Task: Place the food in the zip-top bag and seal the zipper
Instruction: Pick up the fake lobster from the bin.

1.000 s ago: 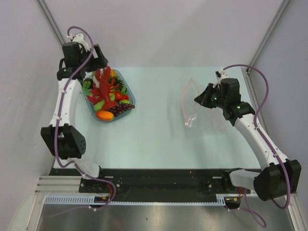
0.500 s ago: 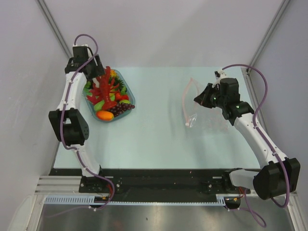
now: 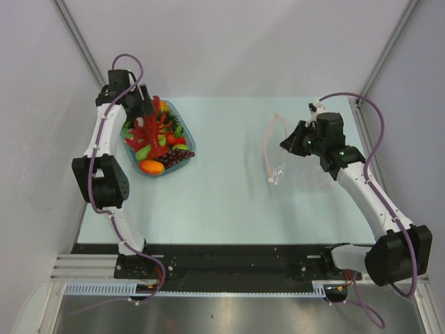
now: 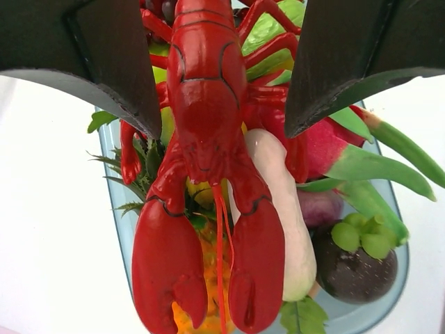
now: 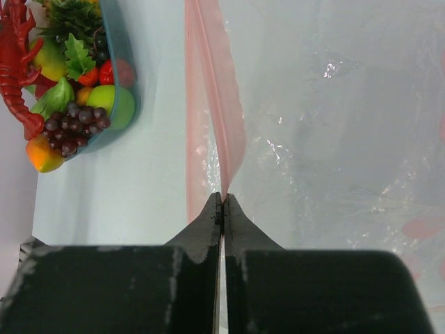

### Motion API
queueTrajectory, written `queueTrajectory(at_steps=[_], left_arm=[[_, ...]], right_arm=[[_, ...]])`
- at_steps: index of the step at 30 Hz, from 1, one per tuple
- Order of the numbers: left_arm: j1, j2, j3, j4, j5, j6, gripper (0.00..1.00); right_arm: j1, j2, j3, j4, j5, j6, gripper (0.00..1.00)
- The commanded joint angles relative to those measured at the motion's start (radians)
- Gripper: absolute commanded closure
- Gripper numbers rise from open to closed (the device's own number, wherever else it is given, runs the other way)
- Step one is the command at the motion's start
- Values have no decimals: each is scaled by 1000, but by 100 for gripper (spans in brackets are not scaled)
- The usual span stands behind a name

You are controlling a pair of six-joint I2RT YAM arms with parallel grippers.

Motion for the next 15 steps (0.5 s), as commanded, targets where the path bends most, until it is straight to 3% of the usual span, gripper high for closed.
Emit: queueTrajectory(at_steps=[1,9,15], left_arm=[[-4,30,32,-23,38,-23,24],[-6,64,44,-26,65,-34,26],[-4,66,55,-26,78,-32,38]], right_arm=[[-4,9,29,37,4,-14,100],[-2,25,43,33,2,-14,100],[-2,37,51,31,4,-18,100]])
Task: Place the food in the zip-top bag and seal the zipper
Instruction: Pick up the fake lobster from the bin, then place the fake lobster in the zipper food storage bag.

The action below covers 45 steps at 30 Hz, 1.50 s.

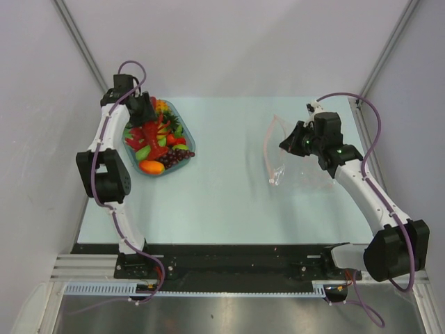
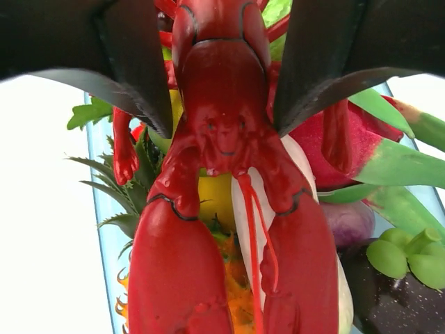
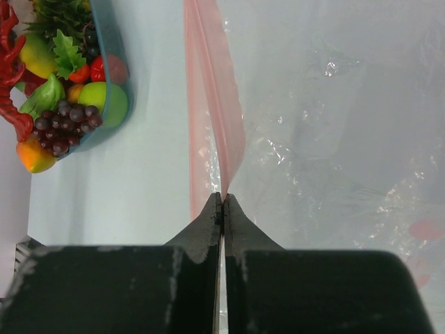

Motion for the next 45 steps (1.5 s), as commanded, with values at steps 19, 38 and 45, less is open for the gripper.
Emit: queueTrajectory(at_steps=[19,38,45], left_arm=[[-3,-306,100,171,165,-8,78],[-478,-578,-372,1518,775,-228,100],[-561,-509,-380,1696,880,-283,100]], right_arm=[[-8,24,103,89,-223,79,100],[56,104,159,477,-582,564,100],[66,106,101,611,-685,635,100]])
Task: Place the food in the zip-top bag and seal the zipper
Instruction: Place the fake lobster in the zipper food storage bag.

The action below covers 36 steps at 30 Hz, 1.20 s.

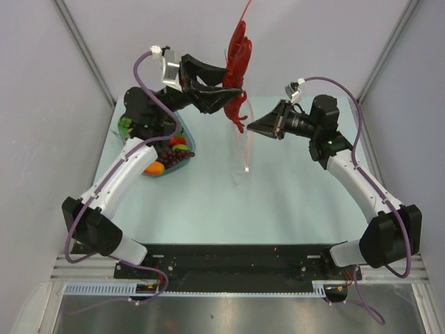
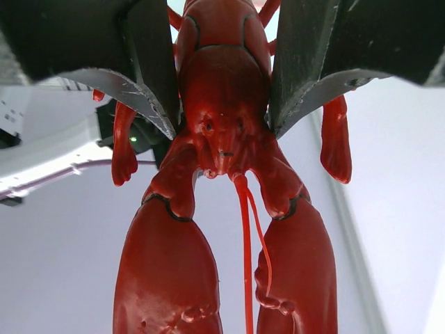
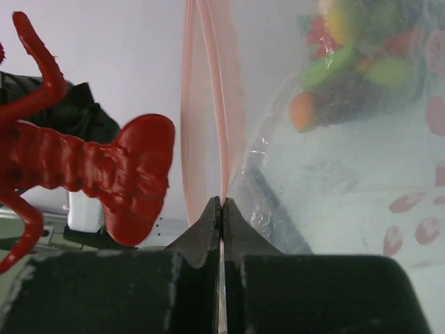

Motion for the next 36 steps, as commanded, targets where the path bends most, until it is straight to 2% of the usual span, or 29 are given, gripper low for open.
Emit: queueTrajectory(at_steps=[1,10,13,16,19,27,33,36], left_arm=[[-39,22,-7,207,94,-43,100],[-79,27,-108,172,130,12,100],[-79,5,-201,98,144,146,100],[-80,-18,-276,83,97,242,98],[-80,-2,-297,95,49,255,95],[-115,45,-321,146,38,262,92],[-122,47,-367,136,45,289,80],[-122,38,-375,81,45,330,69]], right_arm=[[-3,-5,-15,151,-96,71,100],[-30,4,-79,212,-164,105,100],[-42,16,-92,257,-207,134,100],[-56,28,-102,291,-247,160,100],[-57,36,-119,329,-276,186,100],[-74,70,-136,424,-323,261,100],[-94,80,-127,488,-362,324,100],[-99,82,-130,512,-385,347,100]])
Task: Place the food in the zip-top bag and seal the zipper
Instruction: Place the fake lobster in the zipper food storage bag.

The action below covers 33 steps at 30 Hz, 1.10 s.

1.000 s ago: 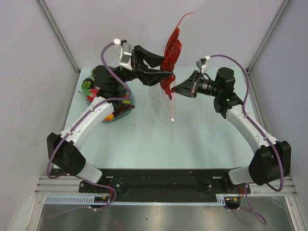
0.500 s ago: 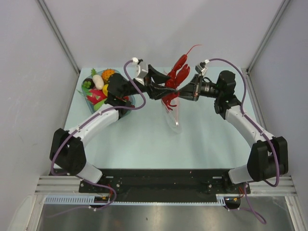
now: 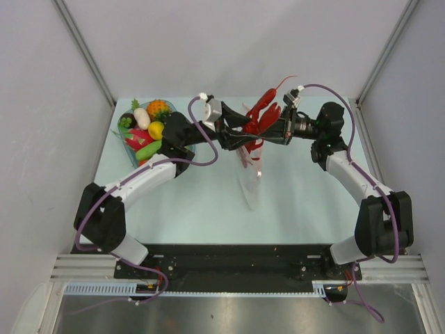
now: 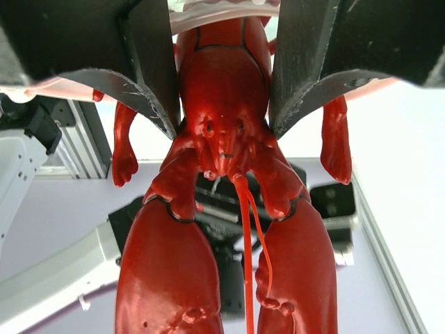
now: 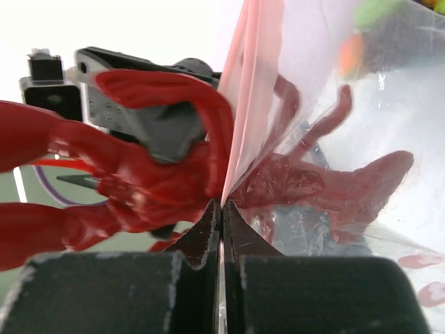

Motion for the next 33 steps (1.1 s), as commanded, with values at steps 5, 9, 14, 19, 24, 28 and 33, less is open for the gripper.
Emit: queueTrajectory(at_steps=[5,9,14,19,24,28,33], left_arm=[[-3,-68,2,-165,-20,141,29],[4,-143,-4,-289,-38,184,0],[41,-215,-21,-470,-111,144,1],[89,-252,-44,-640,-254,24,16],[80,-277,-59,-625,-291,7,12],[81,-272,-57,-677,-300,38,15],[81,-255,-1,-749,-332,-26,24]], right_arm=[[-33,20,-11,170,-92,98,100],[-46,28,-22,219,-105,142,100],[-49,41,-24,267,-113,172,100],[-50,46,-18,274,-112,178,100],[-46,63,-5,271,-110,178,100],[-43,74,18,271,-115,176,100],[-34,64,18,248,-107,149,100]])
